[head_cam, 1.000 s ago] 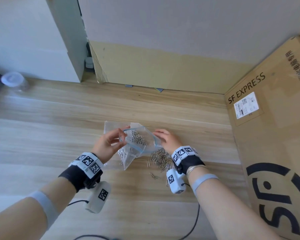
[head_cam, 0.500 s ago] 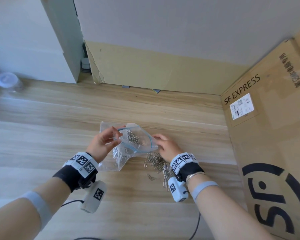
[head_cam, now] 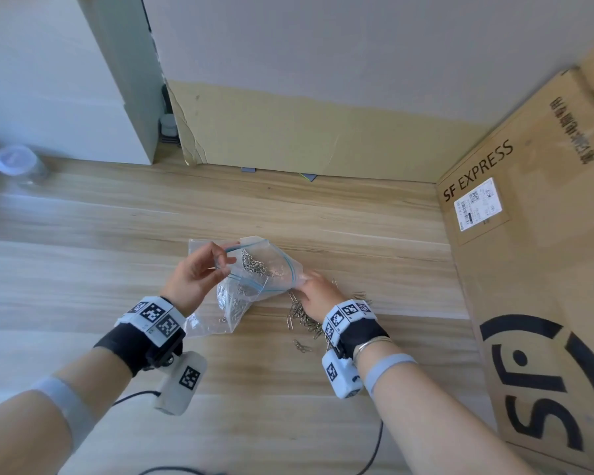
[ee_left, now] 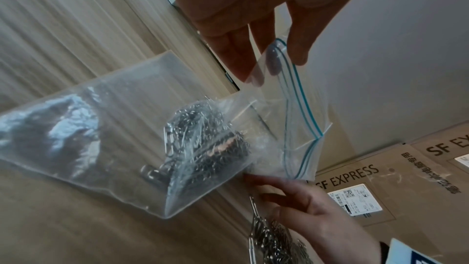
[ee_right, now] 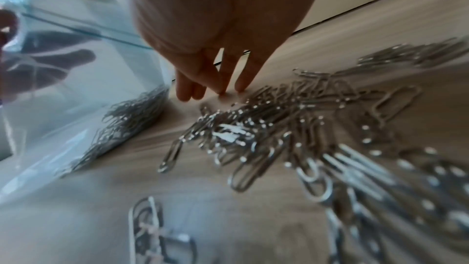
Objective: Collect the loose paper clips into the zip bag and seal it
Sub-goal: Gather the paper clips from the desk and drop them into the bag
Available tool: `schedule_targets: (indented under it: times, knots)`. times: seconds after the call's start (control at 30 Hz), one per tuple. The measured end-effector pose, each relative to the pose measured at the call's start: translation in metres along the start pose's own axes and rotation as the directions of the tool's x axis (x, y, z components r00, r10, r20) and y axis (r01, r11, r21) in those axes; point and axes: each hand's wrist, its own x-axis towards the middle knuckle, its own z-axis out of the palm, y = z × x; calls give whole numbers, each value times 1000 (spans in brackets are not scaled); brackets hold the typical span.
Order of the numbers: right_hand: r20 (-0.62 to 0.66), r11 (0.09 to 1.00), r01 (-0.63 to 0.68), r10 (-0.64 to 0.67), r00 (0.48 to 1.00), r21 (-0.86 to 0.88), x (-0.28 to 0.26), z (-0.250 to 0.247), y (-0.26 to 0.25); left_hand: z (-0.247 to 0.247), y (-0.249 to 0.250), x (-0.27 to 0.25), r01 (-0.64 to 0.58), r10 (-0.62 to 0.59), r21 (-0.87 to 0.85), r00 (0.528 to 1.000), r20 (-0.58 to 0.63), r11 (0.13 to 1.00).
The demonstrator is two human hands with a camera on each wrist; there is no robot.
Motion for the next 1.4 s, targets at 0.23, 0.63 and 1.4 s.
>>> schedule_targets:
  times: [0.23,0.63,1.4]
  knots:
    - [8,997,-47,47,999,53,-26,2,16,6,-2,-3,17,-16,-59,999,33,998]
    - [77,974,196,-188,979,-113,-33,25,2,24,-3,-8,8,-4,-52,997,75,999]
    - [-138,939,-342,334,933,-40,-73,0,55,49,-8,-10,41,-39,-42,998,52,998]
